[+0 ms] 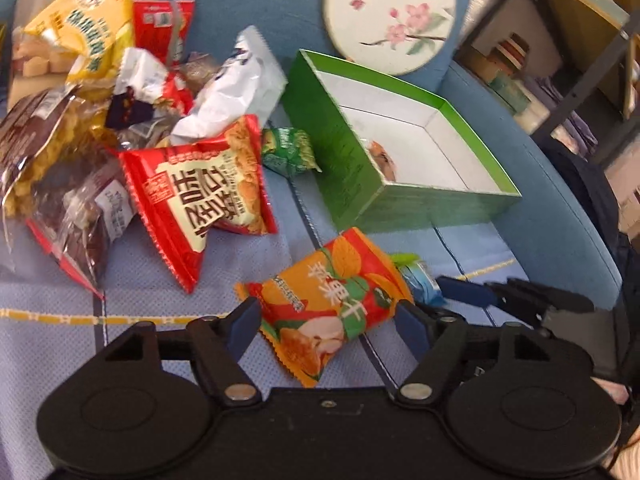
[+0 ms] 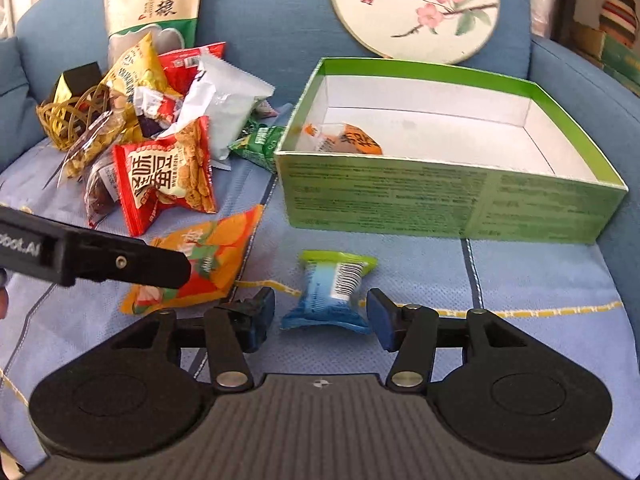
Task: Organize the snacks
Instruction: 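Reach the left tool to the orange apple-chip bag, then place the apple-chip bag in the box with left tool while right tool drops the candy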
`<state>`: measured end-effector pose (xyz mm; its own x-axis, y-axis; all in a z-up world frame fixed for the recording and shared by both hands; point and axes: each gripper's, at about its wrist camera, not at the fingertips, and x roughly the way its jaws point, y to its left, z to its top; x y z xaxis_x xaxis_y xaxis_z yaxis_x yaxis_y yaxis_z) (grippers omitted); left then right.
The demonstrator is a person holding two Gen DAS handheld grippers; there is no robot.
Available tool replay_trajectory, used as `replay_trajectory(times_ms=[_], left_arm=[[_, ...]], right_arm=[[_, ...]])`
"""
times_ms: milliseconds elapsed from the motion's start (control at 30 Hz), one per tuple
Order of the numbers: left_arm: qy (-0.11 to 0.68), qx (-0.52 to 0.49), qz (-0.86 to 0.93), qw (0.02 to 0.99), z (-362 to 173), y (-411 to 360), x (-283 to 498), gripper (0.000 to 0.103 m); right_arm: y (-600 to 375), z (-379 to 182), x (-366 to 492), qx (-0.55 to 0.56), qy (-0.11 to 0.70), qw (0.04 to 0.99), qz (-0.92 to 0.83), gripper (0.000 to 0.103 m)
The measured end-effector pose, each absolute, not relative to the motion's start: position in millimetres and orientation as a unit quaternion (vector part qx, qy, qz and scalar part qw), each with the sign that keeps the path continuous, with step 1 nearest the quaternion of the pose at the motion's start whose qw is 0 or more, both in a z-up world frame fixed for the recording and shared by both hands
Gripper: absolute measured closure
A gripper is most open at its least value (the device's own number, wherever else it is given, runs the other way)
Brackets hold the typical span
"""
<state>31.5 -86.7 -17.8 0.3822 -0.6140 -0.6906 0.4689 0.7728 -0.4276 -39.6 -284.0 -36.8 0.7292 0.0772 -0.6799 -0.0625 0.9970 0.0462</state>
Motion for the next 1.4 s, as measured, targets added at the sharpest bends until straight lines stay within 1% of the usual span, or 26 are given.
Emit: replay_trajectory(times_ms=[133,300,400,500,633,800,933,1100,1133,1200,1233,1267,1300,1333,1367,1400], left_arm=[[0.434,-0.057,-0.343,0.831,-14.1,-93.5,28.1,0.0],[0.378,-0.039,-0.386,0.84,6.6,-96.3,37.4,0.0],[0.408,-0.03,-0.431,0.804,-1.7,-108.5,55.2,0.0],[0.447,-0.015,-0.427,0.786,-19.5,-111.5,61.8,0.0],[0.438,-0.028,-0.435,0.786,-21.9,-93.7,40.4,0.0],[0.416,0.02,-0.416,0.809,-21.9,-108.8,28.5,0.0],[0.421,-0.005,-0.379,0.824,-24.5,-116.1,34.4,0.0],[0.445,-0.003,-0.343,0.827,-32.3,-118.1,40.7,0.0],[0.443,-0.003,-0.341,0.829,-33.3,-118.6,40.5,0.0],[0.441,-0.005,-0.336,0.832,-32.8,-119.6,40.7,0.0],[0.442,-0.007,-0.331,0.834,-32.7,-119.0,41.3,0.0],[0.442,-0.004,-0.323,0.837,-32.6,-119.3,42.0,0.009],[0.442,0.006,-0.318,0.839,-31.9,-120.6,42.4,0.031],[0.441,0.008,-0.321,0.838,-30.6,-121.3,42.6,0.036],[0.443,0.006,-0.321,0.837,-29.8,-120.6,42.7,0.039],[0.445,0.005,-0.322,0.836,-28.9,-119.5,41.8,0.04]], right_arm=[[-286.1,-38.6,-38.8,0.001,0.37,0.929,0.026,0.016],[-294.4,-34.6,-41.0,0.023,0.358,0.934,0.011,0.016],[-294.4,-33.5,-40.9,0.026,0.354,0.935,0.012,0.016],[-292.8,-32.8,-42.4,0.021,0.354,0.935,0.022,0.016],[-296.3,-32.5,-43.4,0.016,0.353,0.936,0.0,0.016],[-295.8,-31.5,-33.9,0.056,0.349,0.935,0.03,0.016],[-294.0,-39.7,-28.9,0.047,0.374,0.926,0.019,0.017],[-294.9,-37.9,-32.6,0.049,0.368,0.928,0.021,0.017],[-294.0,-38.8,-31.4,0.05,0.37,0.927,0.021,0.018],[-290.9,-42.1,-27.9,0.046,0.379,0.924,0.021,0.027],[-289.1,-43.8,-26.8,0.038,0.381,0.923,0.022,0.037],[-286.2,-44.1,-26.9,0.026,0.38,0.924,0.021,0.045],[-284.1,-43.7,-27.4,0.017,0.379,0.925,0.023,0.047],[-283.2,-43.2,-28.4,0.012,0.378,0.925,0.026,0.051],[-283.3,-42.7,-29.5,0.014,0.377,0.926,0.03,0.052],[-284.7,-42.0,-30.8,0.018,0.376,0.926,0.032,0.054]])
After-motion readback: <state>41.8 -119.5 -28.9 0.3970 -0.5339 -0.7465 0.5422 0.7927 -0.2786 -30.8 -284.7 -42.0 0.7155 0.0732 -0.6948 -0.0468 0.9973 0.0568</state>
